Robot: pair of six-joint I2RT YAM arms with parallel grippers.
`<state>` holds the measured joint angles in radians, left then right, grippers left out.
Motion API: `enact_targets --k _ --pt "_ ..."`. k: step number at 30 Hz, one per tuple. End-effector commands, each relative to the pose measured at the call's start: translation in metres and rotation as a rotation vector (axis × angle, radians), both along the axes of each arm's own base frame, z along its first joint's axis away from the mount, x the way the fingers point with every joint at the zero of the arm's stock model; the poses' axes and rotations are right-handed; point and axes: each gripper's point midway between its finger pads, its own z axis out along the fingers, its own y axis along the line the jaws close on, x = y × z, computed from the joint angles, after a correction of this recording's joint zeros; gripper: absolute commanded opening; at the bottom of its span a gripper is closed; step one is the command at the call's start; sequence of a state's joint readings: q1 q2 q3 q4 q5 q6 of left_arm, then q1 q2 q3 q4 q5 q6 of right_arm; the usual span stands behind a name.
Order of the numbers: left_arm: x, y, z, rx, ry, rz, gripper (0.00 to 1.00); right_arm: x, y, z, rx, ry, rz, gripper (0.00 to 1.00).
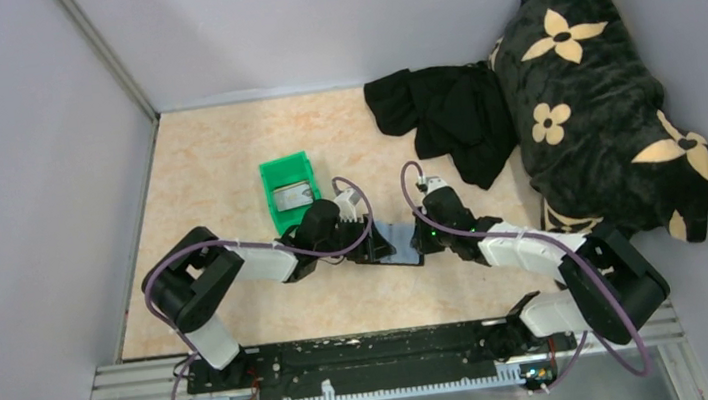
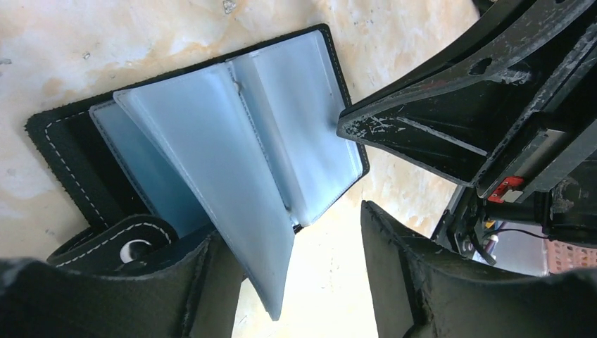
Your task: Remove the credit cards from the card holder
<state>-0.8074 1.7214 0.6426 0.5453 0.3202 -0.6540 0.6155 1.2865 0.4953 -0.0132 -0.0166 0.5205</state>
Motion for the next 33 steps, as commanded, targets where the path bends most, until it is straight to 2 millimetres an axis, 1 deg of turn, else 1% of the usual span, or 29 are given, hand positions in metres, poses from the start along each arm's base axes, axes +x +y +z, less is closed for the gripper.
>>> enact_targets --k 1,5,10,18,20,23,25,28,33 --pt "-0.009 0.007 -0.025 0.057 0.057 -0.013 0.67 0.011 -0.001 0.015 0.028 -0.061 -0.029 0.0" --pt "-0.008 0.007 -0.025 0.057 0.054 -0.013 0.67 0.009 -0.003 0.012 0.023 -0.053 -0.031 0.0" --pt "-0.008 0.008 -0.025 0.06 0.053 -0.009 0.66 0.01 -0.007 0.013 0.016 -0.058 -0.039 0.0" --pt "-0.007 0.007 -0.026 0.059 0.05 -0.009 0.66 0.008 -0.007 0.012 0.013 -0.051 -0.027 0.01" --pt "-0.007 0.007 -0.027 0.061 0.047 -0.01 0.66 0.007 -0.006 0.01 0.014 -0.047 -0.023 0.06" --pt "-0.006 0.007 -0.026 0.061 0.041 -0.009 0.66 0.008 -0.003 0.008 0.016 -0.037 -0.014 0.19" --pt "-0.006 0.007 -0.025 0.061 0.039 -0.009 0.65 0.008 -0.002 0.005 0.018 -0.028 -0.009 0.24" --pt "-0.006 0.008 -0.026 0.065 0.039 -0.007 0.65 0.006 0.001 0.002 0.027 -0.015 0.0 0.28" --pt "-0.007 0.009 -0.026 0.066 0.042 -0.007 0.65 0.005 0.006 0.0 0.054 -0.011 0.014 0.29"
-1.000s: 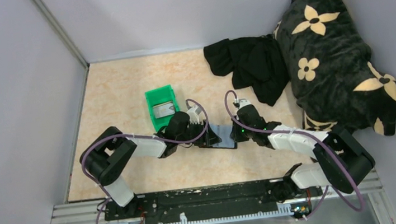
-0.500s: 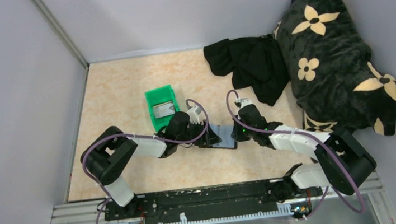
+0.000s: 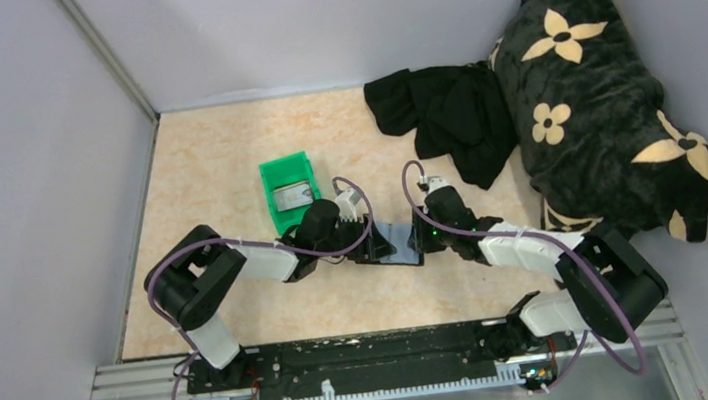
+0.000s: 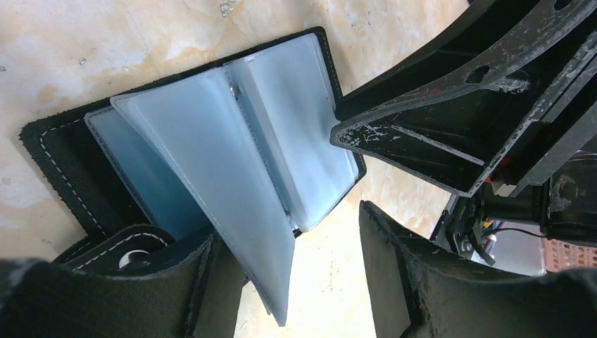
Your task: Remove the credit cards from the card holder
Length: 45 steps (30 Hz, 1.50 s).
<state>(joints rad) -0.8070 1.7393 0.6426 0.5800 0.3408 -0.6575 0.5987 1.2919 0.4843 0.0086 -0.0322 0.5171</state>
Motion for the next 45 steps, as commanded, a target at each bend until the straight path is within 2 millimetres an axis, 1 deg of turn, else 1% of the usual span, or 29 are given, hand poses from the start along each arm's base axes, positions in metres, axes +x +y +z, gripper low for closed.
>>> enact_targets --k 1,8,17,20,21,24,26,29,33,36,40,43,45 --pt "-0.006 0.013 -0.027 0.088 0.043 0.01 0.65 0.003 0.01 0.003 0.052 -0.013 0.024 0.29" --pt "-0.007 0.013 -0.029 0.091 0.047 0.01 0.65 0.005 0.027 0.019 0.144 -0.043 0.072 0.3" --pt "-0.006 0.015 -0.03 0.096 0.045 0.013 0.65 0.006 0.035 0.016 0.156 -0.023 0.097 0.3" --pt "-0.006 0.015 -0.031 0.097 0.049 0.013 0.64 0.006 0.037 0.018 0.165 -0.027 0.104 0.3" --pt "-0.007 0.015 -0.032 0.098 0.051 0.011 0.64 0.007 0.038 0.02 0.169 -0.031 0.106 0.28" --pt "-0.007 0.014 -0.032 0.093 0.052 0.008 0.64 0.01 0.04 0.026 0.174 -0.044 0.114 0.17" --pt "-0.006 0.015 -0.031 0.093 0.053 0.019 0.65 0.013 0.041 0.032 0.177 -0.057 0.114 0.12" --pt "-0.005 0.016 -0.022 0.082 0.034 0.026 0.65 0.015 0.042 0.038 0.179 -0.071 0.117 0.11" --pt "-0.001 0.018 0.004 0.048 -0.031 0.04 0.65 0.018 0.045 0.044 0.187 -0.082 0.123 0.11" --pt "0.003 0.02 0.028 0.029 -0.085 0.052 0.66 0.02 0.047 0.042 0.182 -0.08 0.134 0.13" --pt "0.005 0.026 0.05 0.015 -0.144 0.068 0.66 0.023 0.053 0.043 0.19 -0.078 0.149 0.13" --pt "0.005 0.03 0.059 0.013 -0.175 0.076 0.65 0.024 0.061 0.05 0.203 -0.09 0.168 0.13" --pt "0.005 0.034 0.059 0.016 -0.189 0.085 0.66 0.024 0.067 0.056 0.204 -0.095 0.186 0.13"
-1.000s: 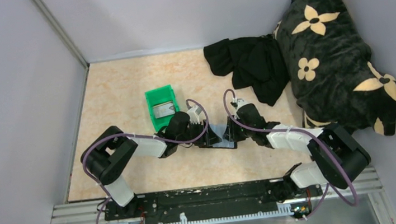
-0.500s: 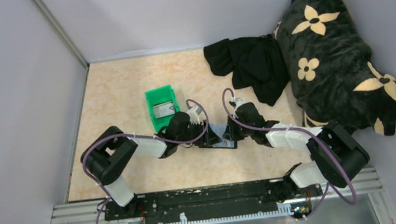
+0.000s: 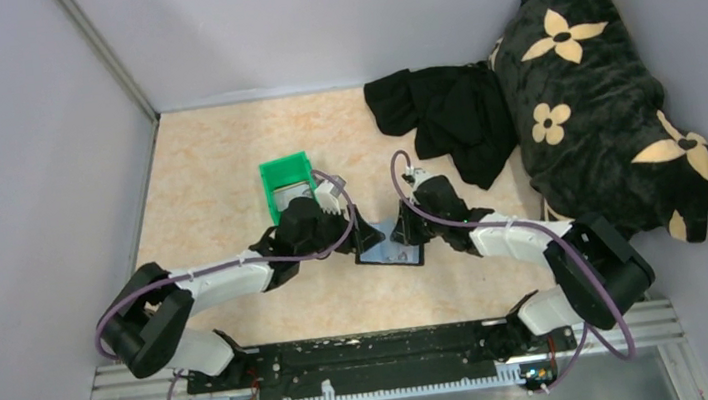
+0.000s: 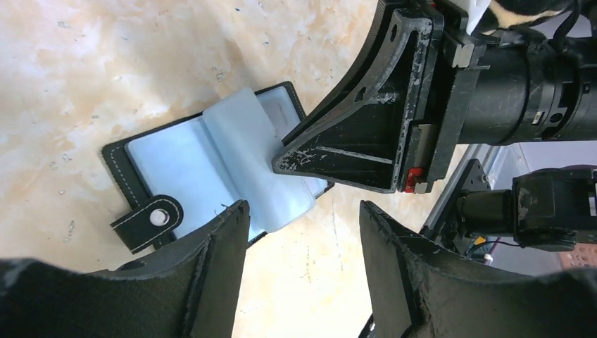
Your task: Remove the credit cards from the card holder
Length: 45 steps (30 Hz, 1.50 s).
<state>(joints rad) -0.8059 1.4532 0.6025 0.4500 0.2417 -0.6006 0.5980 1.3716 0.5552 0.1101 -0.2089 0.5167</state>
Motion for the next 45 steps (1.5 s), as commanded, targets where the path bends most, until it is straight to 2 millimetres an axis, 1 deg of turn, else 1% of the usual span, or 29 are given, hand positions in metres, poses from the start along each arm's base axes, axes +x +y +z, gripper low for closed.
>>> enact_targets --k 1,4,7,12,14,16,18,20,23,24,25,26,27,28,29,31,32,35,38,40,45 --pt "-0.001 0.015 -0.008 0.049 -0.03 0.026 0.66 0.015 0.027 0.037 0.058 -0.094 0.059 0.14" --pt "-0.001 0.016 -0.011 0.055 -0.024 0.034 0.66 0.015 0.036 0.046 0.056 -0.114 0.08 0.17" --pt "0.0 0.017 -0.017 0.062 -0.01 0.047 0.65 0.016 0.043 0.048 0.06 -0.11 0.092 0.23" --pt "0.001 0.018 -0.014 0.056 -0.007 0.059 0.65 0.011 0.055 0.036 0.067 -0.083 0.121 0.33" --pt "0.002 0.019 -0.012 0.056 -0.017 0.065 0.65 0.009 0.059 0.032 0.067 -0.075 0.131 0.35" --pt "0.002 0.02 -0.009 0.058 -0.031 0.065 0.65 0.009 0.059 0.031 0.066 -0.075 0.119 0.35" --pt "0.002 0.019 -0.008 0.062 -0.042 0.05 0.66 0.012 0.054 0.037 0.065 -0.098 0.091 0.35" --pt "0.002 0.013 -0.006 0.06 -0.046 0.016 0.66 0.016 0.047 0.048 0.055 -0.13 0.058 0.35" --pt "-0.008 -0.008 0.004 0.005 -0.031 -0.104 0.67 0.025 0.027 0.063 0.033 -0.18 -0.03 0.31" --pt "-0.01 -0.015 0.009 -0.014 -0.028 -0.133 0.68 0.028 0.019 0.064 0.033 -0.182 -0.061 0.27" --pt "-0.009 -0.021 0.012 -0.028 -0.021 -0.15 0.68 0.03 0.01 0.062 0.026 -0.173 -0.089 0.2" --pt "-0.009 -0.025 0.011 -0.03 -0.01 -0.162 0.68 0.032 0.001 0.057 0.009 -0.16 -0.117 0.11" --pt "-0.007 -0.03 0.011 -0.033 -0.007 -0.175 0.68 0.033 -0.008 0.051 -0.012 -0.147 -0.143 0.03" --pt "-0.007 -0.033 0.006 -0.029 0.003 -0.185 0.67 0.033 -0.017 0.045 -0.038 -0.136 -0.166 0.0" --pt "-0.006 -0.035 -0.004 -0.015 0.024 -0.189 0.66 0.031 -0.024 0.039 -0.064 -0.128 -0.183 0.0" --pt "-0.008 -0.036 -0.019 0.001 0.063 -0.197 0.6 0.027 -0.035 0.027 -0.102 -0.111 -0.204 0.0" --pt "-0.01 -0.035 -0.029 0.012 0.087 -0.199 0.59 0.025 -0.038 0.024 -0.109 -0.103 -0.209 0.0" --pt "-0.018 -0.032 -0.048 0.017 0.135 -0.208 0.58 0.017 -0.042 0.013 -0.11 -0.074 -0.218 0.0" --pt "-0.023 -0.032 -0.058 0.003 0.158 -0.212 0.58 0.007 -0.041 0.005 -0.071 -0.043 -0.221 0.0" --pt "-0.024 -0.032 -0.063 0.0 0.172 -0.215 0.59 0.003 -0.04 0.003 -0.043 -0.039 -0.226 0.0" --pt "-0.023 -0.036 -0.071 -0.012 0.179 -0.218 0.59 -0.004 -0.049 -0.001 -0.077 -0.032 -0.233 0.0"
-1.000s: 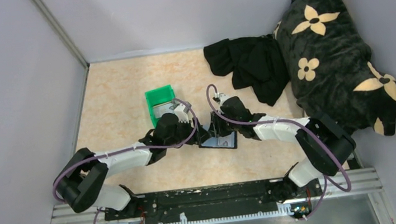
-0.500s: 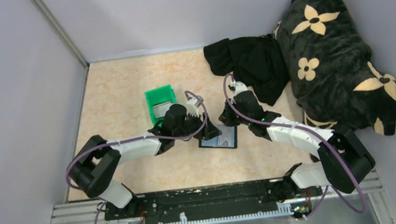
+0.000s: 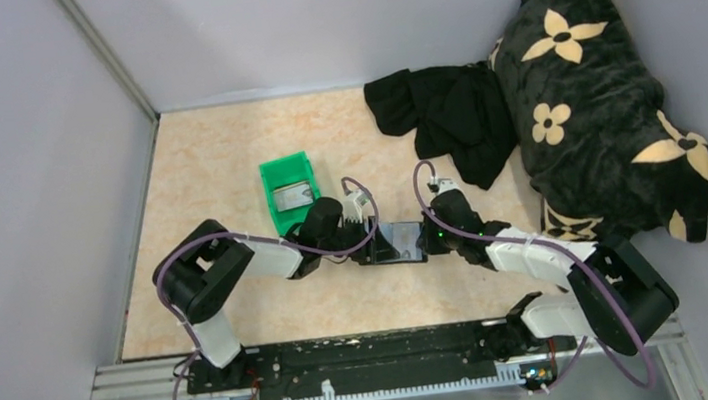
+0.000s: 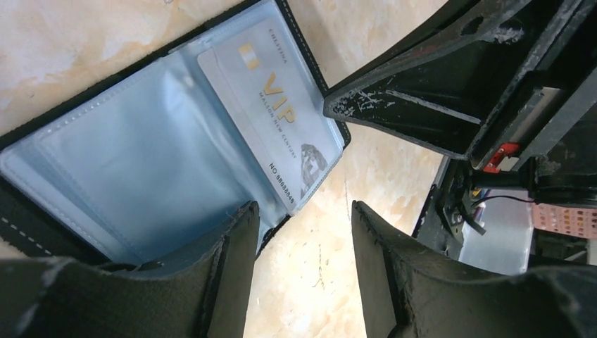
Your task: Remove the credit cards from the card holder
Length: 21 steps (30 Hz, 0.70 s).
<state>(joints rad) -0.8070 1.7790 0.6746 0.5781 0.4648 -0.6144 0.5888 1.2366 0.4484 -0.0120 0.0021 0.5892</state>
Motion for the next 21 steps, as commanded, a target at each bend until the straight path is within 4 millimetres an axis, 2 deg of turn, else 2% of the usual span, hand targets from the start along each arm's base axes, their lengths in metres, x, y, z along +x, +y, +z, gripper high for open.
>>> enact_targets --k 1,7,14,21 --pt "-0.004 -0.005 -0.005 -0.032 0.015 -0.022 0.59 0.009 0.003 0.02 0.04 -0.07 -0.015 0.0" --pt "-0.005 -0.008 -0.006 -0.06 0.02 -0.035 0.59 0.005 0.006 0.007 0.035 -0.038 0.009 0.0" --pt "-0.002 -0.007 -0.001 -0.097 0.015 -0.006 0.44 0.004 0.013 -0.01 0.056 -0.001 0.023 0.0" --pt "0.007 -0.015 0.002 -0.119 0.018 -0.001 0.44 0.002 0.018 -0.016 0.074 0.015 0.03 0.0"
